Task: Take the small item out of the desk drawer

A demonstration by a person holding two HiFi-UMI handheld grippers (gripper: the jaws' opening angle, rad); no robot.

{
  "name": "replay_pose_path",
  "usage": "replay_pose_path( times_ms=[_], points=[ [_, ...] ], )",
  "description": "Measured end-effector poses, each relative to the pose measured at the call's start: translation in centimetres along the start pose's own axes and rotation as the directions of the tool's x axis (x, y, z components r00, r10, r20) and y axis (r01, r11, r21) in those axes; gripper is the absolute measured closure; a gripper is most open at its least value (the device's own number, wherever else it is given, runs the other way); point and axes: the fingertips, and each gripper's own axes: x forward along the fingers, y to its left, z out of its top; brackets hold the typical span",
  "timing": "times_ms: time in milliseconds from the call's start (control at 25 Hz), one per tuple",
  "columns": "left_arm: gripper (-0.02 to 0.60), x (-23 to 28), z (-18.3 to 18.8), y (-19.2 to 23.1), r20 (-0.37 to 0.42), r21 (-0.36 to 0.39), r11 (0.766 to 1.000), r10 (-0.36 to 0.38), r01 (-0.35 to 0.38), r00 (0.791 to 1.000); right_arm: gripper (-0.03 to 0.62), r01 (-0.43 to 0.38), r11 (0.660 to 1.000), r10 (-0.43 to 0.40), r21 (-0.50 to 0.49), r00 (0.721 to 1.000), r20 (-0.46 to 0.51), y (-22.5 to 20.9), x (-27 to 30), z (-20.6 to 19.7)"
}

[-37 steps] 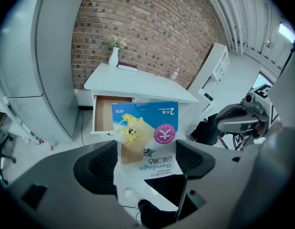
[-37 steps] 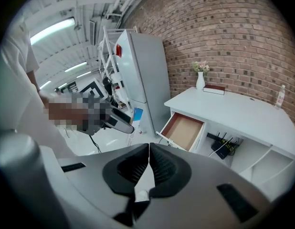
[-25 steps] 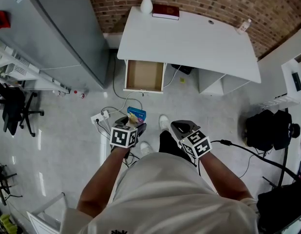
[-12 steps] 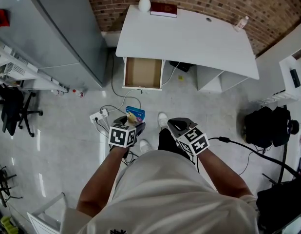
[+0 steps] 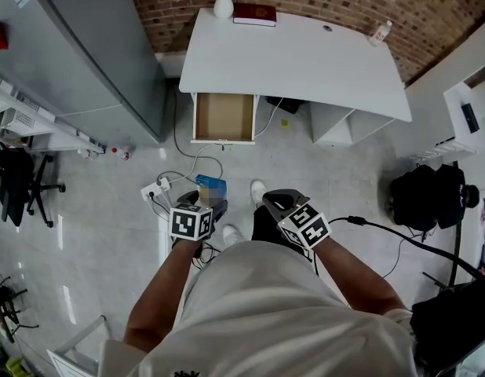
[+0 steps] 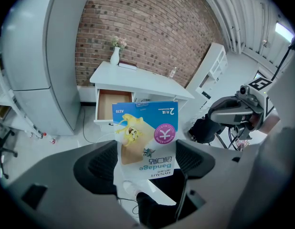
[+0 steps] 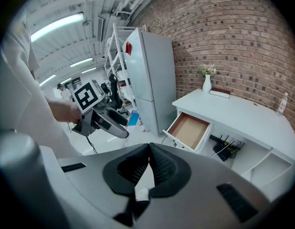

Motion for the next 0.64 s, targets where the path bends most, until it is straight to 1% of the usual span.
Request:
replay_pose_path(
  times_ms=[320,640],
  points=[
    [0.207,0.05,-0.27,0.33,-0.01,0.002,1.0,-0.004,0.004,1.0,0.563,-0.003,1.0,0.003,-0.006,1.0,-0.006,0.36,0.34,0.13],
    [0.207,0.53,0.22,-0.03,-0.014,0.001,1.0,-0.001,0.001,1.0,0.563,-0.012,1.0,0.012,-0.005,1.0,-0.004,-0.52,0.33,0.27]
  ],
)
